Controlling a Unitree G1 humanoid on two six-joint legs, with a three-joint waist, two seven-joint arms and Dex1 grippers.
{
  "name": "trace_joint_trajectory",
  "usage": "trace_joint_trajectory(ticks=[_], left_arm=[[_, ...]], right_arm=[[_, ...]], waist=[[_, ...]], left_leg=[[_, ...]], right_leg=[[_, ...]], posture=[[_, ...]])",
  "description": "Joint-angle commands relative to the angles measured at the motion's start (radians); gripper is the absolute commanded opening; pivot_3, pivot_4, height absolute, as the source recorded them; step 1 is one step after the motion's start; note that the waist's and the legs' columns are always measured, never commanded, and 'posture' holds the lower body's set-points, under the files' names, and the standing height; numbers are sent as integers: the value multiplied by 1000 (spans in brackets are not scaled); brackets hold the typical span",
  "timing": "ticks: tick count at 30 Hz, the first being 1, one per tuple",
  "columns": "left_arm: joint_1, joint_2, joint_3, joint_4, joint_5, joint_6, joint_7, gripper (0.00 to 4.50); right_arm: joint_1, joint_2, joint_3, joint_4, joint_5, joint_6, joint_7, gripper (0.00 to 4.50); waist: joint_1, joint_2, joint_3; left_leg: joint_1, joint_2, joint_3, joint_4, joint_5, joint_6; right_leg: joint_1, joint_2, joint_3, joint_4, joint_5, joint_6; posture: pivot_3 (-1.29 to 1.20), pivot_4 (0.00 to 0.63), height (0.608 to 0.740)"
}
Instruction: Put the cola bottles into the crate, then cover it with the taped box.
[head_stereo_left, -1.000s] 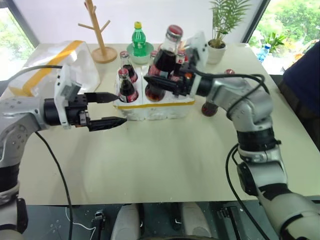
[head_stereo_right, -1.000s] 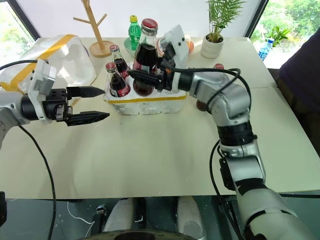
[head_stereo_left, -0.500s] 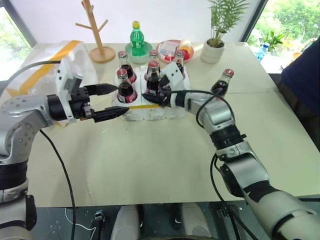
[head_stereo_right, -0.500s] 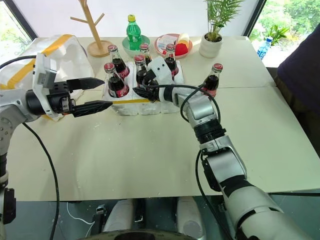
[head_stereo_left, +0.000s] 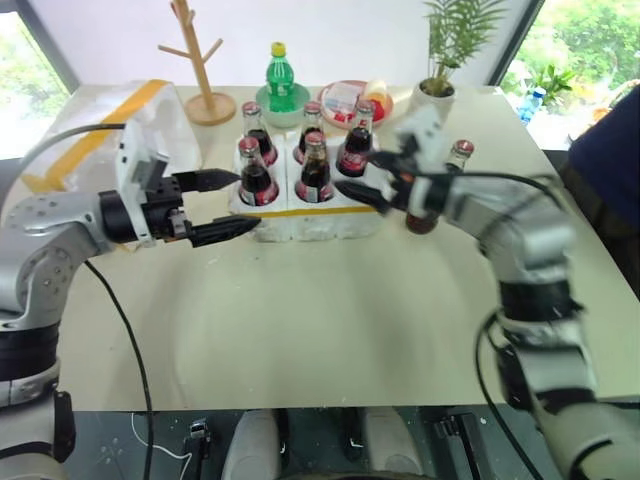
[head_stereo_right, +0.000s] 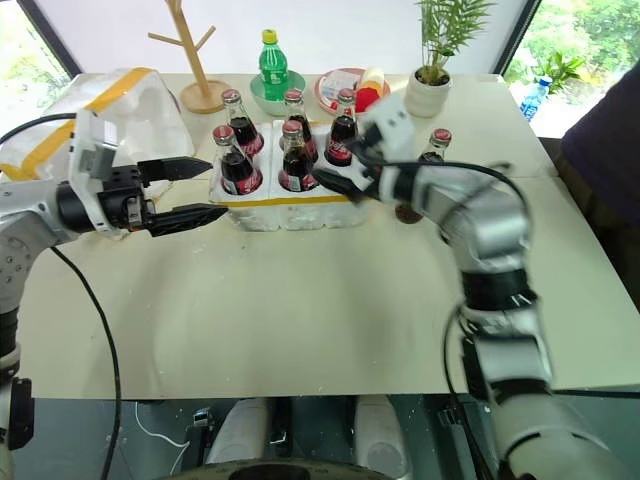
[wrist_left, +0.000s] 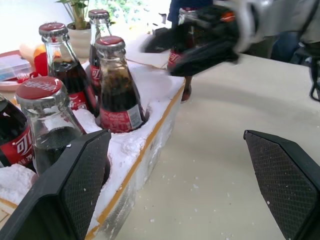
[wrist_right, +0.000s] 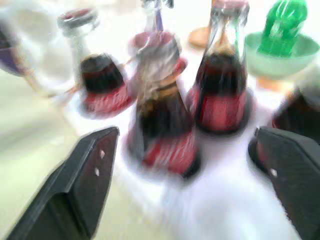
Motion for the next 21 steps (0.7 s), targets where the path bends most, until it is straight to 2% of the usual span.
trace_joint_trajectory(ticks=[1,4,9,16,21], left_arm=[[-32,-4,-13,4,5,-29,-22,4500],[-58,-13,-42,29,18,-43,-39,4500],[-118,-41,-89,59,29,-48,-67,4500],[-170,-67,-134,68,47,-50,-86,4500],[-176,-64,-132,56,49,-40,-82,4500]], right_arm=[[85,-35,-142,-218,145,218,-39,4463],[185,-51,-246,-317,181,310,-94,4463],[284,-43,-277,-330,61,200,-241,4463],[255,56,-226,-168,-66,-30,-380,4463],[176,106,-182,21,-116,-176,-388,4463]], waist=[[-7,0,0],[-10,0,0],[-6,0,0],[-8,0,0],[-10,0,0]], left_leg=[[0,0,0,0,0,0],[3,0,0,0,0,0],[3,-1,0,0,0,-1],[2,-1,1,0,0,-1],[2,-1,1,0,0,-1]], right_leg=[[0,0,0,-1,0,0],[0,1,2,0,0,0],[0,1,2,1,0,-1],[0,2,2,0,0,-1],[0,2,2,0,0,-1]], posture=[[0,150,740],[0,150,740],[0,150,740],[0,150,740],[0,150,740]])
